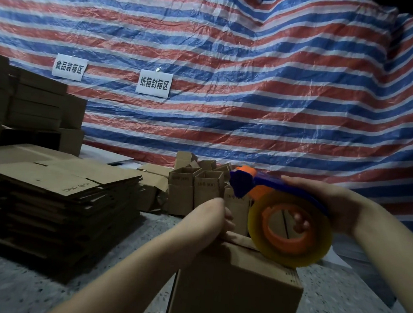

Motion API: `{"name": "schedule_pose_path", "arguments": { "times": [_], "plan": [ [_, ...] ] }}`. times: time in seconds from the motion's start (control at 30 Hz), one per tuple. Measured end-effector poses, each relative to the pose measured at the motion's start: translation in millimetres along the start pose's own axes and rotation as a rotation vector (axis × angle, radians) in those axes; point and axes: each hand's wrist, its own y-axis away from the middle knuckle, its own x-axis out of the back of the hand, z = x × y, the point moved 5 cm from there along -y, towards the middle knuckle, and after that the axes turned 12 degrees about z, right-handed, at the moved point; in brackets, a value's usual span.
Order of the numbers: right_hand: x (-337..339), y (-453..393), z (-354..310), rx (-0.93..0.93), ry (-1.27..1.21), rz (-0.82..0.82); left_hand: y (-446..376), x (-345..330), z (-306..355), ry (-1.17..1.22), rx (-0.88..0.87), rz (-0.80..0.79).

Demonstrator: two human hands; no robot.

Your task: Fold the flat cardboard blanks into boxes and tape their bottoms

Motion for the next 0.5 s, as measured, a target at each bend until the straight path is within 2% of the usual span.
{"name": "schedule_pose_path", "arguments": {
  "times": [0.17,0.5],
  "plan": [
    [1,0,0,0.004,0.003,-0.027,-2,13,16,0.151,0.066,0.014],
    [-2,2,-9,0.086,0.102,-0.091,-9,22,28,0.172,0.127,0.021]
  ]
}}
